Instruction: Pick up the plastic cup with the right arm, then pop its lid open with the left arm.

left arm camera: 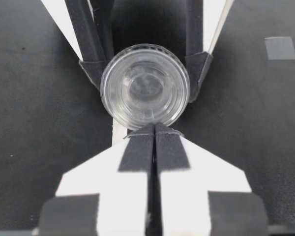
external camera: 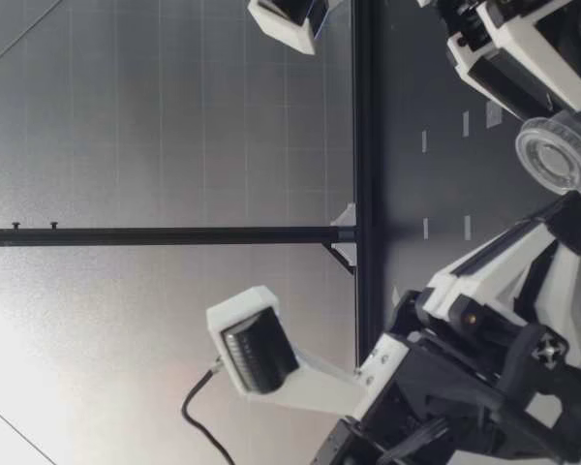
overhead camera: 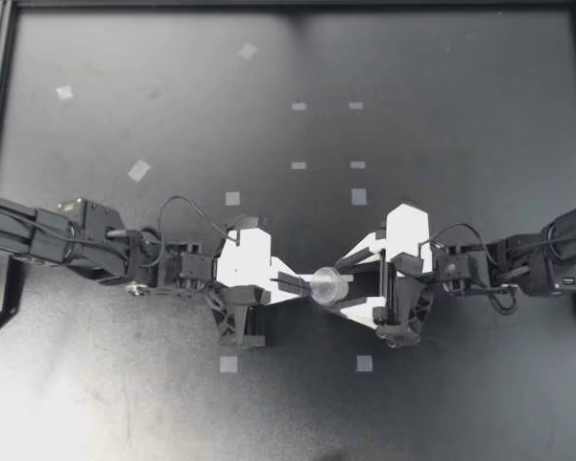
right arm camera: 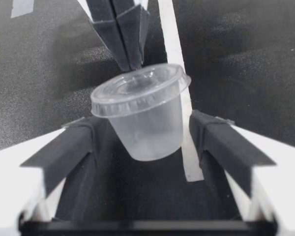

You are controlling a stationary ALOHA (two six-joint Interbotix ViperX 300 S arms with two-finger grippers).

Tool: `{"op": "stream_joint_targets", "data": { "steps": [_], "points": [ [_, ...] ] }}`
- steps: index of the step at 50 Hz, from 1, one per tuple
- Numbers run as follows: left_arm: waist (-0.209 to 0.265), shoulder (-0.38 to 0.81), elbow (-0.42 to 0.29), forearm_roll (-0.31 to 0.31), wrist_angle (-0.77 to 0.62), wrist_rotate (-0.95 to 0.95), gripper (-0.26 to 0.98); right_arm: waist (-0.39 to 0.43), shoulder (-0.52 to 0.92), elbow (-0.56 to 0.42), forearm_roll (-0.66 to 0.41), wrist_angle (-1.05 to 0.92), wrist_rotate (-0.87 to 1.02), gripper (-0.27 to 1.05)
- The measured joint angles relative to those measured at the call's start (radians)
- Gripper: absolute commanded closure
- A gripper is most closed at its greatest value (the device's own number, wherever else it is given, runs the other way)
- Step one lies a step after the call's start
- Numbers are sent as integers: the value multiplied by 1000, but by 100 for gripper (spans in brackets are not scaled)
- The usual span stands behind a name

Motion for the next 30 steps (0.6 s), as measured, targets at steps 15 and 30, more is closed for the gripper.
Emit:
{"op": "stream_joint_targets", "data": {
  "steps": [15,30],
  "points": [
    [0,5,-2,0,-2,-2,81,-2,-14,-2,-25,48,0,7],
    [0,5,-2,0,-3,-2,81,-3,-49,-12,-69,130,-5,21]
  ]
}}
